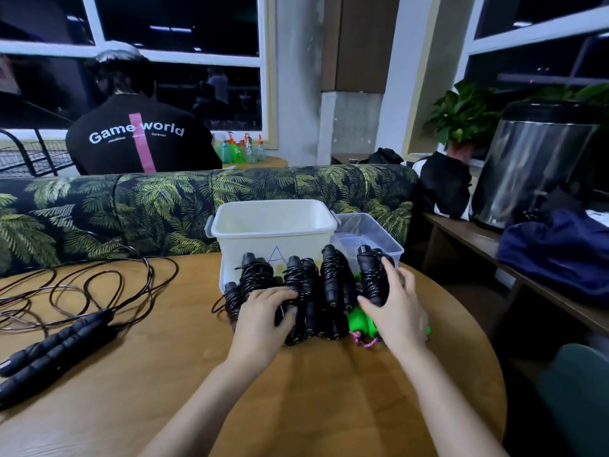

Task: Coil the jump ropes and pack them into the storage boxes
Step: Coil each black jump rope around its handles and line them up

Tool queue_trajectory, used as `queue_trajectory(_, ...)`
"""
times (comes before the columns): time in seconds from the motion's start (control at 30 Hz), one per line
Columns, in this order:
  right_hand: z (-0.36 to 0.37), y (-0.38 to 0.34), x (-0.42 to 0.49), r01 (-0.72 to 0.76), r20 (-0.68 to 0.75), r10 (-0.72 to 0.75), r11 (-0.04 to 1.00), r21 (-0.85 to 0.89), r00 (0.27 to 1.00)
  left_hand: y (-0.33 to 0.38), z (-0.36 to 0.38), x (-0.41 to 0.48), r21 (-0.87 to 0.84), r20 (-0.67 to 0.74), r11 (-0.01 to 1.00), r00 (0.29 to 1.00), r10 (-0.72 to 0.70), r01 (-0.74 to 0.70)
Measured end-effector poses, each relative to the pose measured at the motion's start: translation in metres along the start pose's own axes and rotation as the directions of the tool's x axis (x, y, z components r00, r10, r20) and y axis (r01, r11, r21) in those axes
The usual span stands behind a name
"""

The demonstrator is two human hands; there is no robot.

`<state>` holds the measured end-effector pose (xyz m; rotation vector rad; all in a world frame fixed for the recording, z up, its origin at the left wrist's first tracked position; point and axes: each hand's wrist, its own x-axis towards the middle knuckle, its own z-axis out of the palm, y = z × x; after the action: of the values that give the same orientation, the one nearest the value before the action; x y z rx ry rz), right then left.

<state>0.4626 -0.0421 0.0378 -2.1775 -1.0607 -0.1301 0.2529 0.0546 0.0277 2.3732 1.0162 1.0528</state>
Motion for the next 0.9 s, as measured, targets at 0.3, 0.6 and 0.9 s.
queue_trajectory(0.3, 0.014, 0.042, 0.031, -0.017, 0.124, 0.011, 0.999, 0.046, 0.992, 0.06, 0.061, 0.052, 0.598, 0.314, 0.768, 0.949, 0.04, -0.23)
queue_trajectory(0.6, 0.023, 0.052, 0.031, 0.004, 0.087, -0.014, 0.994, 0.111, 0.996, 0.06, 0.103, 0.068, 0.721, 0.346, 0.614, 0.934, 0.086, -0.323)
queue_trajectory(0.9, 0.023, 0.071, 0.034, -0.05, 0.126, 0.031, 0.988, 0.147, 0.992, 0.061, 0.127, 0.017, 0.512, 0.285, 0.838, 0.958, 0.042, -0.189)
